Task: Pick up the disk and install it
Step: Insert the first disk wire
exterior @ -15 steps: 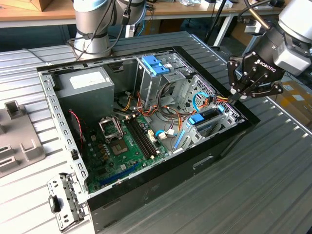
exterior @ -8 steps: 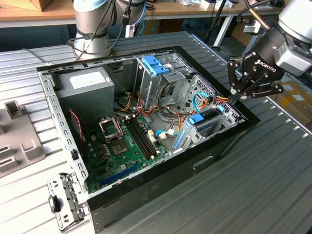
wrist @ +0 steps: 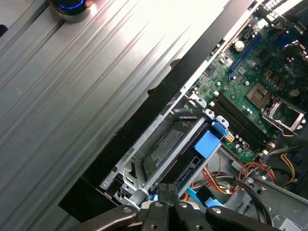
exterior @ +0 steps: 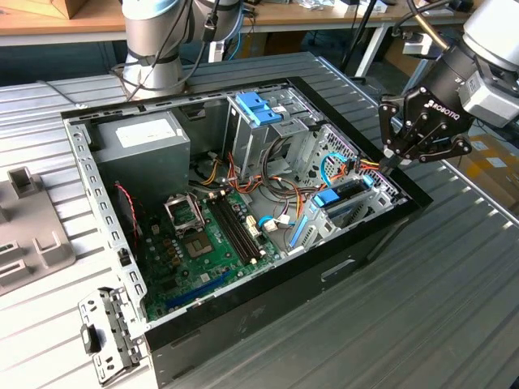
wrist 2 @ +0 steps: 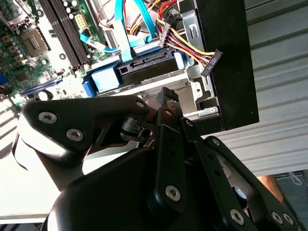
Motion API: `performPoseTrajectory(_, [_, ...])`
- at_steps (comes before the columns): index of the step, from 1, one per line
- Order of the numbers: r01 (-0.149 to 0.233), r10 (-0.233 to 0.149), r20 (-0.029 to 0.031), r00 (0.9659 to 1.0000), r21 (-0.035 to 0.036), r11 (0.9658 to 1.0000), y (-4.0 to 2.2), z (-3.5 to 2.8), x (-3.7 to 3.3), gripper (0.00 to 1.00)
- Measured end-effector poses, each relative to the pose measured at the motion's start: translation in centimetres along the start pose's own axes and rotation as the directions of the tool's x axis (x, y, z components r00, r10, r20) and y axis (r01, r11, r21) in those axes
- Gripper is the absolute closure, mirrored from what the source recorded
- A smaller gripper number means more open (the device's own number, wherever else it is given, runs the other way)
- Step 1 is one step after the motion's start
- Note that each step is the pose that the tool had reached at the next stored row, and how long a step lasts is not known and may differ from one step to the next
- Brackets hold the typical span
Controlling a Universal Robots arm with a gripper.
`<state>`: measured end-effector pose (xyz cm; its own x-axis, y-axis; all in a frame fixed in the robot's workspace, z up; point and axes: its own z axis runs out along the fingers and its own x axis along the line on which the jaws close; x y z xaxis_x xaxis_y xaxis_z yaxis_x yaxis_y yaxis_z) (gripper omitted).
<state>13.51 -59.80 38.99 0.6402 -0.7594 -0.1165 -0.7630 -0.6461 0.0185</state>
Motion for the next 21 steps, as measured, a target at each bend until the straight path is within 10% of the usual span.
performPoseTrajectory(15, [0.069, -0.069, -0.0010, 0.9976, -0.0082, 0.9976, 0.00, 0.00, 0.00, 0.89])
performPoseTrajectory(17, [0.070, -0.070, -0.0221, 0.9973, 0.0035, 0.9975, 0.00, 0.02, 0.00, 0.89])
performPoseTrajectory(19, [0.075, -0.072, -0.0620, 0.9955, 0.0364, 0.9966, 0.02, 0.07, -0.02, 0.89])
performPoseTrajectory(21, [0.075, -0.072, -0.0646, 0.9953, 0.0389, 0.9964, 0.03, 0.07, -0.01, 0.89])
